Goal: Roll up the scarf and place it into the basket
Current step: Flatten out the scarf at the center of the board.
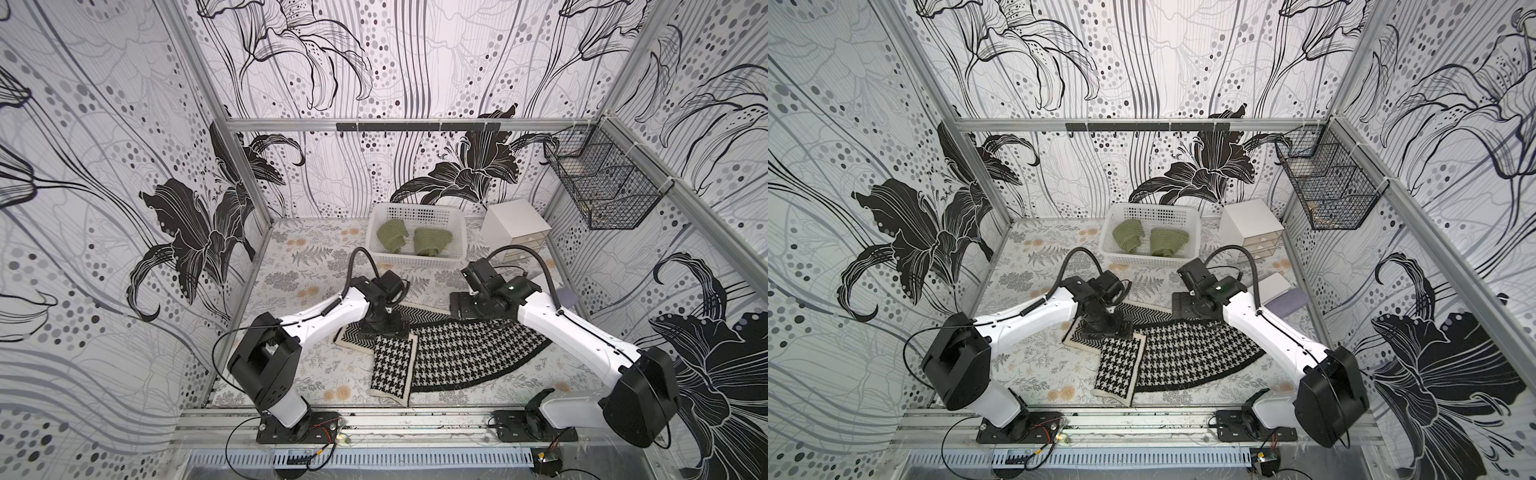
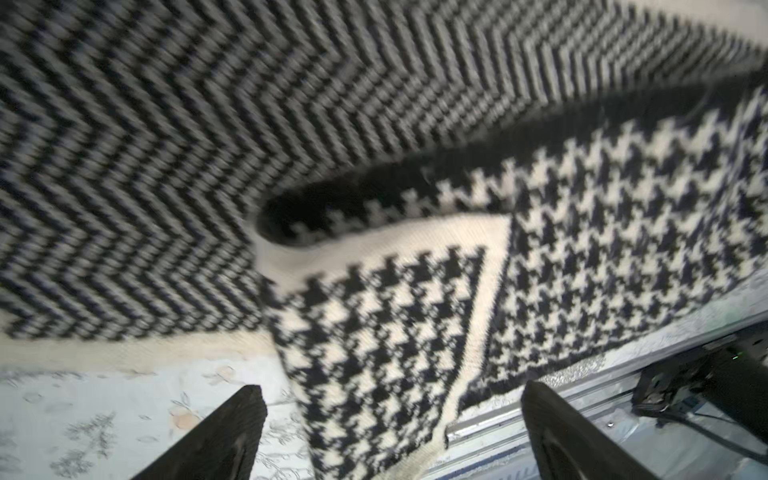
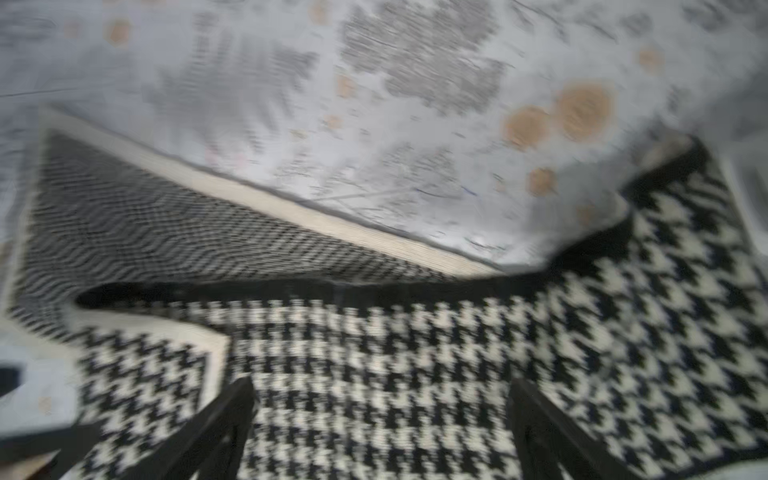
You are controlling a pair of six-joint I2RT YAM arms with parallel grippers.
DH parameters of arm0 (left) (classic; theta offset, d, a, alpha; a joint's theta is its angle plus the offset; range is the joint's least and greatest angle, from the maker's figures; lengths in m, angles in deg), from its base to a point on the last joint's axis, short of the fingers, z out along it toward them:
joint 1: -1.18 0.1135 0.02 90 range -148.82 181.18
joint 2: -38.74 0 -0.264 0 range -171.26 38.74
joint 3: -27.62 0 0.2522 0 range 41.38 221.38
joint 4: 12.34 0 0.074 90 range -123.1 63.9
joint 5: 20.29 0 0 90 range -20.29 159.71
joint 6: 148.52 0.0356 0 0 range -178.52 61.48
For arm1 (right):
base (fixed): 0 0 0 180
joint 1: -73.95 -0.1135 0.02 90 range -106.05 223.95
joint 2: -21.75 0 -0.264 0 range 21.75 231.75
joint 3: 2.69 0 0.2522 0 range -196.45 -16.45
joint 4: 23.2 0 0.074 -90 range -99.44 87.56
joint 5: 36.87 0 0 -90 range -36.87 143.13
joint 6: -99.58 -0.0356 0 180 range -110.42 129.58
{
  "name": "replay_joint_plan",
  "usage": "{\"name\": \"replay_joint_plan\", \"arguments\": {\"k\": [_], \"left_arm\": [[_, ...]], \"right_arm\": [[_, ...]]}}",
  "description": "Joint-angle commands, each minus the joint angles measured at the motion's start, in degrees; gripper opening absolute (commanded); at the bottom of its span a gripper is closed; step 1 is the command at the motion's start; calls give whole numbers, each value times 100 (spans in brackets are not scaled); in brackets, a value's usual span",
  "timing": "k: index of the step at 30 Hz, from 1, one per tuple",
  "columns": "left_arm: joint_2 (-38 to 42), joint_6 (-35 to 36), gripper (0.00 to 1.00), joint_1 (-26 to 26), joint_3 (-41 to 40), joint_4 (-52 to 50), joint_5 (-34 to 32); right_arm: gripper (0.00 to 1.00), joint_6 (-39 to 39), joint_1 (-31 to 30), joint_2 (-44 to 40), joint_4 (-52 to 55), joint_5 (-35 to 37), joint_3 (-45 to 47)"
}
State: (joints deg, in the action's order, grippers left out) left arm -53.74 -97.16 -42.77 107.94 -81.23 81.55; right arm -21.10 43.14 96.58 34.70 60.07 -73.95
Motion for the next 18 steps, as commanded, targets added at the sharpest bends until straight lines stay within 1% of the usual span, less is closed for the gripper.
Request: {"name": "replay_joint_plan", "arguments": {"k": [1, 2, 4, 5, 6, 11, 12, 14, 15, 16, 17, 18], "left_arm": [[-119, -911, 99, -659, 217, -694, -982], [-229, -1056, 99, -854, 309, -806, -1118], [-556, -1270, 99, -1202, 417, -791, -1213], [-711, -1326, 99, -1279, 433, -730, -1189], [-864, -1425, 99, -1385, 474, -689, -1259], [-1454, -1730, 100, -1608, 610, -434, -1413], [-1545, -1788, 98, -1616, 620, -413, -1465], [-1646, -1894, 88, -1617, 623, -427, -1675], [-1680, -1924, 70, -1614, 637, -431, -1702], [-1706, -1922, 45, -1617, 730, -530, -1762], [-1691, -1941, 27, -1629, 832, -694, -1877], [-1621, -1958, 13, -1643, 910, -804, -1951]], "right_arm": [[91, -194, 335, -479, 181, 163, 301], [87, -180, 415, -510, 242, 174, 362], [74, -154, 485, -522, 350, 306, 444], [69, -162, 496, -526, 400, 365, 485], [66, -158, 505, -558, 402, 391, 548], [65, -185, 565, -884, 336, 447, 848], [65, -178, 583, -965, 341, 457, 870], [65, -140, 607, -1095, 335, 466, 909], [65, -128, 615, -1146, 326, 471, 931], [65, -124, 620, -1181, 337, 480, 941], [65, -131, 628, -1205, 347, 483, 949], [65, -123, 629, -1232, 346, 484, 973]]}}
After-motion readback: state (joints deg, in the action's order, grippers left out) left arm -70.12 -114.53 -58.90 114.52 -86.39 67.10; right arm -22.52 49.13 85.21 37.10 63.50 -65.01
